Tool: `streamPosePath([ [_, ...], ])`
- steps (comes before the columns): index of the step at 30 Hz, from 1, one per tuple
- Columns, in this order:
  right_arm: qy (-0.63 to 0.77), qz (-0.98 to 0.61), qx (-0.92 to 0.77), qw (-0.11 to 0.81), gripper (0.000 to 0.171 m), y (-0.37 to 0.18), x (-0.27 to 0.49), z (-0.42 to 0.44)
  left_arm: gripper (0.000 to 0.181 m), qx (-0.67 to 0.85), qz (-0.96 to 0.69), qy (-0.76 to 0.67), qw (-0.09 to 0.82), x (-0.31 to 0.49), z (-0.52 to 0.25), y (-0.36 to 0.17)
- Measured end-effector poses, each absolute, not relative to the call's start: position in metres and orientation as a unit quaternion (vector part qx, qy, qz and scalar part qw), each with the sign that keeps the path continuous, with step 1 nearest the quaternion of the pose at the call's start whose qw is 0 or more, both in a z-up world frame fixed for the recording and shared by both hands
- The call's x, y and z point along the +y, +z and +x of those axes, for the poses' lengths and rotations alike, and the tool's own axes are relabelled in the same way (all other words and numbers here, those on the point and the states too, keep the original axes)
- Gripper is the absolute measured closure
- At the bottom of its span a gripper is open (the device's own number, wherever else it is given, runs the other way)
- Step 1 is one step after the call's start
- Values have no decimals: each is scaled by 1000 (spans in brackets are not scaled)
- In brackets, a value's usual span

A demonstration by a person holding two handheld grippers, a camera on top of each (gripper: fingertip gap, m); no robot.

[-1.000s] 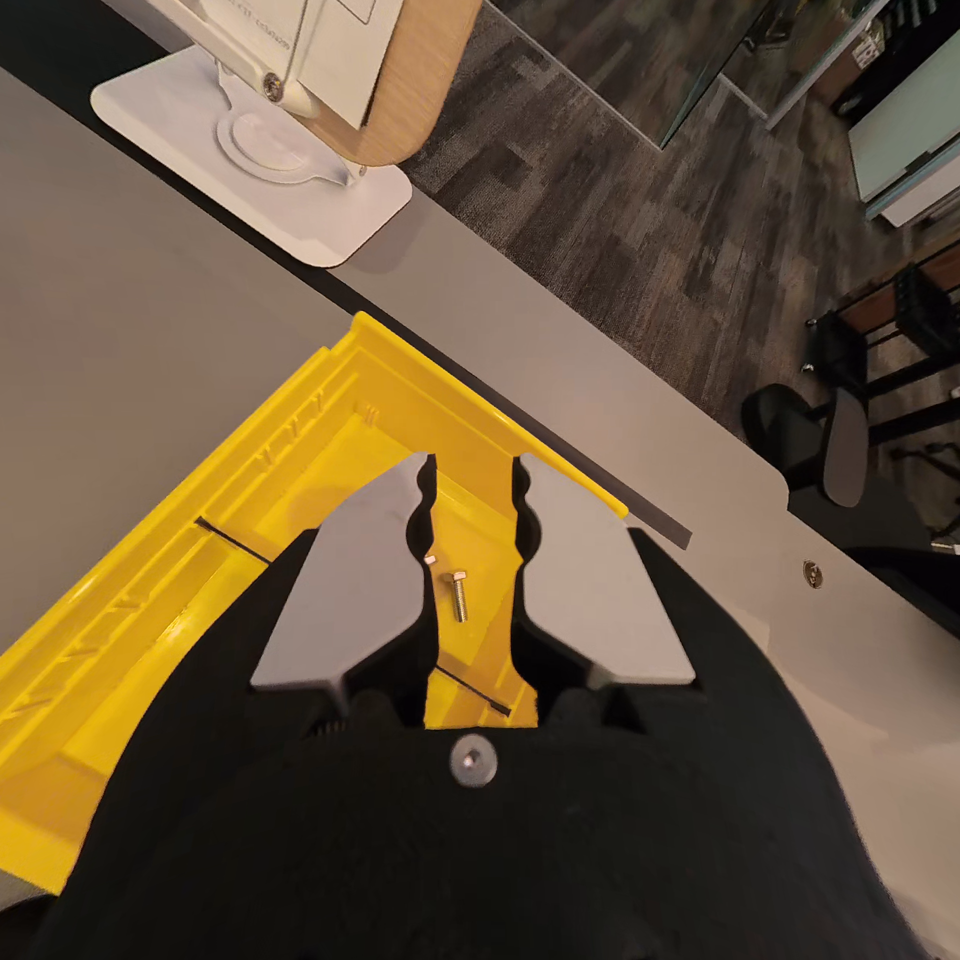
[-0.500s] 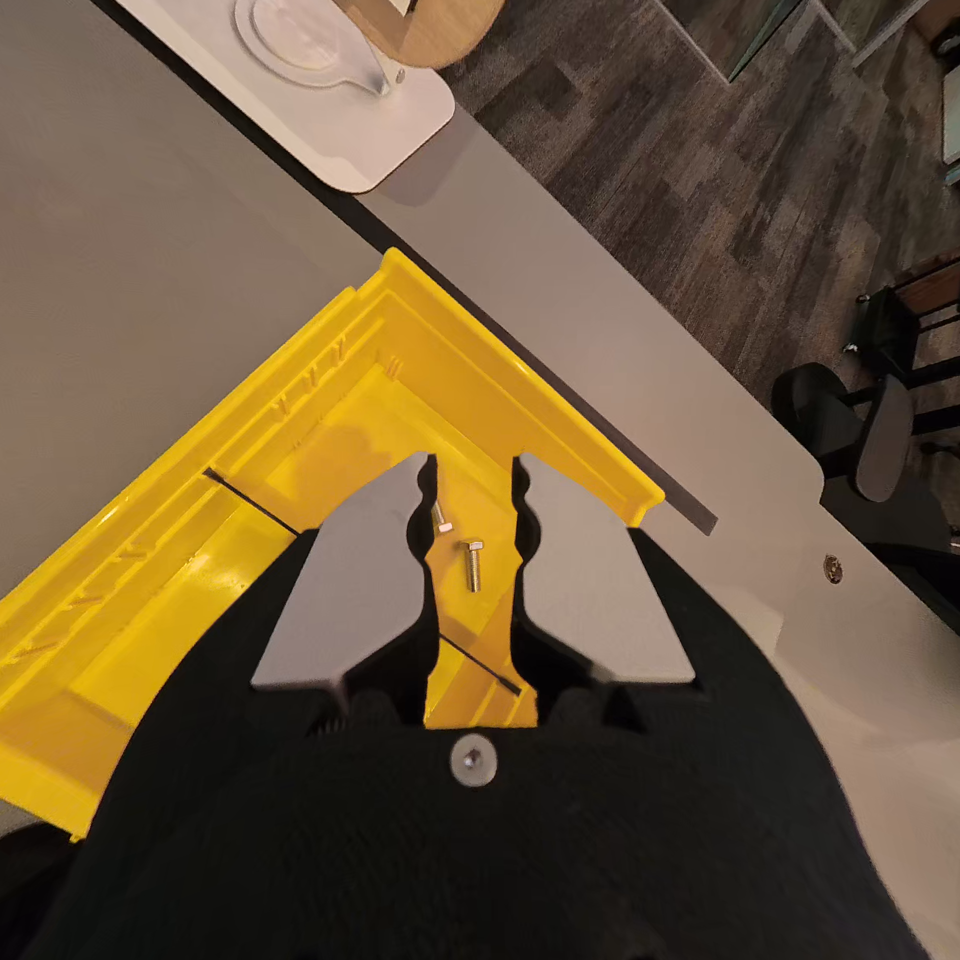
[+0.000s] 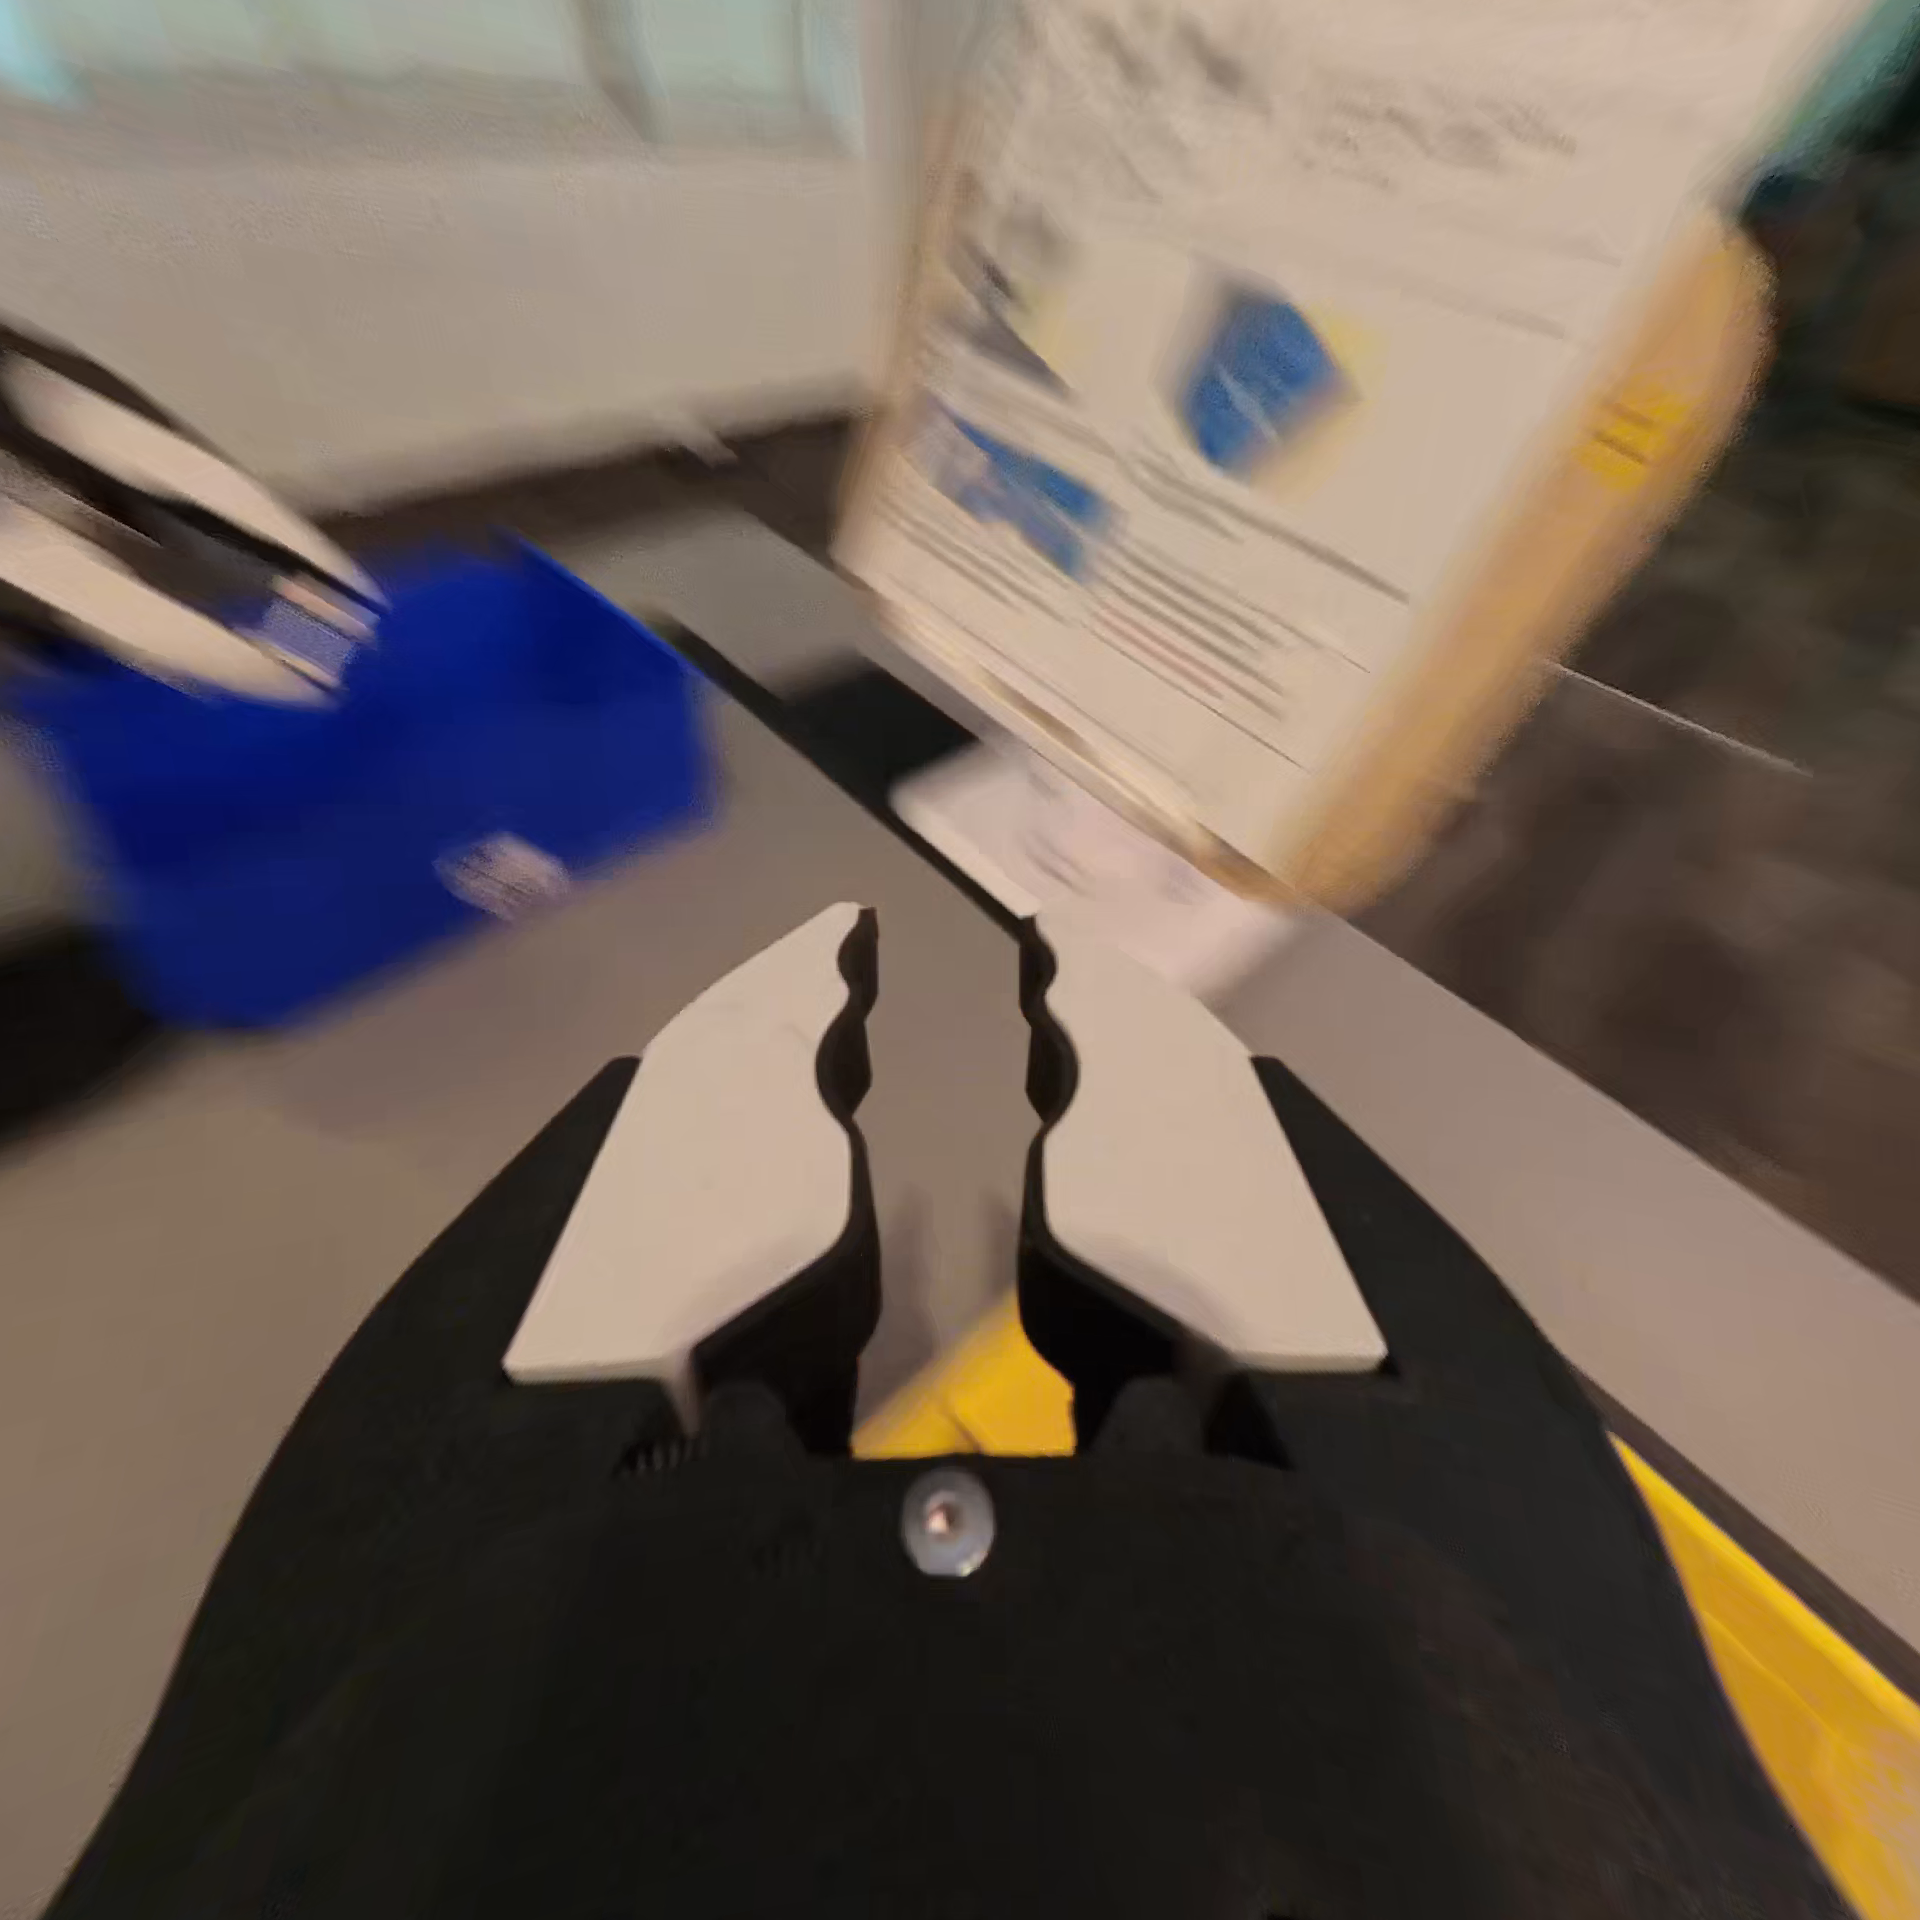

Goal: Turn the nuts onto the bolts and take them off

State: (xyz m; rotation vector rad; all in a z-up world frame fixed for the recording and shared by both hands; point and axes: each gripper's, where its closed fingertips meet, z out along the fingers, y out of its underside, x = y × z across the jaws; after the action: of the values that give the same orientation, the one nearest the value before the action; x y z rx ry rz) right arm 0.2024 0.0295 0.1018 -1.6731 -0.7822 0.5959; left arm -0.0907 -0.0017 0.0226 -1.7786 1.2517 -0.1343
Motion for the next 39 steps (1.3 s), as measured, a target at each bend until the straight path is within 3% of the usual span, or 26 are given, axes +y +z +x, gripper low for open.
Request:
streamPosePath([
  [1, 353, -674, -334, 556, 144, 116, 13, 174, 141, 535, -683, -72, 492, -16, -67, 41],
  [4, 566, -606, -356, 430, 139, 126, -35, 110, 141, 600, -569, -109, 553, -65, -5, 82],
  [8, 662, -551, -408, 304, 132, 118, -81, 61, 141, 632, -487, -130, 589, -108, 41, 105],
  [17, 667, -547, -439, 252, 130, 102, -108, 28, 141, 643, -482, -141, 579, -114, 55, 99],
  [18, 667, -546, -445, 242, 135, 100, -110, 28, 141, 641, -484, -138, 579, -112, 55, 98],
  [19, 670, -541, -450, 236, 150, 99, -112, 28, 141, 641, -490, -133, 575, -110, 55, 96],
  [23, 668, -536, -441, 268, 152, 105, -104, 27, 141, 608, -520, -157, 578, -101, 53, 99],
  [27, 647, -533, -426, 341, 152, 117, -89, 35, 117, 535, -580, -234, 568, -88, 47, 107],
  [32, 583, -535, -438, 428, 152, 123, -79, 43, 125, 468, -619, -434, 457, -96, 56, 107],
  [33, 578, -533, -442, 433, 152, 124, -80, 43, 134, 451, -619, -464, 445, -95, 58, 108],
  [39, 559, -527, -450, 455, 152, 125, -81, 42, 153, 423, -612, -526, 411, -89, 65, 105],
])
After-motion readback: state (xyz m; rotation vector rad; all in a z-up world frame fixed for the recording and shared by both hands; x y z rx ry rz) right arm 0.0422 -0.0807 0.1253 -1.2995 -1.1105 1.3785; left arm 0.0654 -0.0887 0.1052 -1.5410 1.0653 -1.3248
